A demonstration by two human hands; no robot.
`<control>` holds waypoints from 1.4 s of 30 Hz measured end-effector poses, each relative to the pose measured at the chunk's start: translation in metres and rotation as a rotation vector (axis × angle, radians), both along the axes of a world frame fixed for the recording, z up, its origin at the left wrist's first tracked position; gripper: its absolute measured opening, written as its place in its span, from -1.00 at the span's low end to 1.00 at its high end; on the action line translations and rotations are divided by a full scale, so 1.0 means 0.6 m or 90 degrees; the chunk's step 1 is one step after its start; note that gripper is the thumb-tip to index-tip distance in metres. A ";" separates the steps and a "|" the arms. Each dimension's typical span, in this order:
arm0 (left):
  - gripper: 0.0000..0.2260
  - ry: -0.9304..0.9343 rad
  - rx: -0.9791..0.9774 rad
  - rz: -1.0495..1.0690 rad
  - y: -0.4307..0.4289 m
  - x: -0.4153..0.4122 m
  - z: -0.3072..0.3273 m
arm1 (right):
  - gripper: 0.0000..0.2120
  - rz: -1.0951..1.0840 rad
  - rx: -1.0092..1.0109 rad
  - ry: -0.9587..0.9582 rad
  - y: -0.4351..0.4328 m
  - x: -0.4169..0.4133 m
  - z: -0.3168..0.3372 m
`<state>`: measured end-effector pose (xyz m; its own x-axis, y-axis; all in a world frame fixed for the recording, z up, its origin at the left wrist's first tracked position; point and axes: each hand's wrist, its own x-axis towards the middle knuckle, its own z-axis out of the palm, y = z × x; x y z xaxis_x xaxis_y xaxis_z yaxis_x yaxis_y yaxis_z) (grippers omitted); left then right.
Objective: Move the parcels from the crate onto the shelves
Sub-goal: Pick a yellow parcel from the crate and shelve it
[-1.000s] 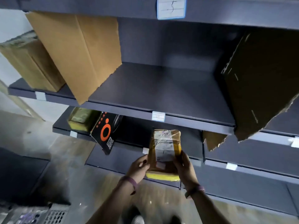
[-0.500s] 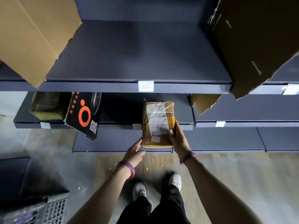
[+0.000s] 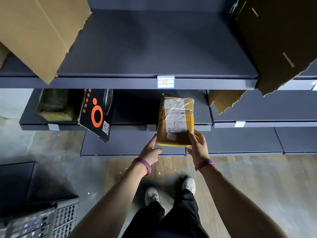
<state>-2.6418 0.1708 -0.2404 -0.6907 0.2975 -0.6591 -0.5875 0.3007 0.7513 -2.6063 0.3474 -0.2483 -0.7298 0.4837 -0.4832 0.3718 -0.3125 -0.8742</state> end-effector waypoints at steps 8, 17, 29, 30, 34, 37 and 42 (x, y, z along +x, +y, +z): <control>-0.46 0.069 -0.027 0.013 -0.007 -0.032 0.014 | -0.94 0.044 0.023 0.029 -0.009 -0.018 0.019; -0.46 0.166 -0.096 0.073 -0.055 -0.122 0.034 | -0.84 0.175 0.153 0.116 -0.059 -0.120 0.034; -0.44 0.282 -0.192 0.021 -0.065 -0.091 0.014 | -0.47 0.246 0.407 0.008 -0.057 -0.086 0.007; -0.45 0.349 -0.223 0.019 -0.070 -0.078 0.014 | -0.48 0.263 0.479 0.026 -0.061 -0.068 0.005; -0.46 0.510 -0.299 -0.060 -0.082 -0.051 0.012 | -0.42 0.399 0.679 0.038 -0.065 -0.020 -0.009; -0.44 0.492 -0.321 -0.144 -0.081 -0.057 0.010 | -0.34 0.463 0.706 0.004 -0.061 -0.018 -0.010; -0.41 0.440 -0.337 -0.172 -0.067 -0.082 0.017 | -0.24 0.470 0.696 -0.037 -0.064 -0.046 0.006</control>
<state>-2.6909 0.1303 -0.2304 -0.9334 0.2828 -0.2211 0.0825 0.7684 0.6346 -2.6340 0.3090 -0.2449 -0.9800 0.1419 -0.1396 0.1946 0.8302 -0.5223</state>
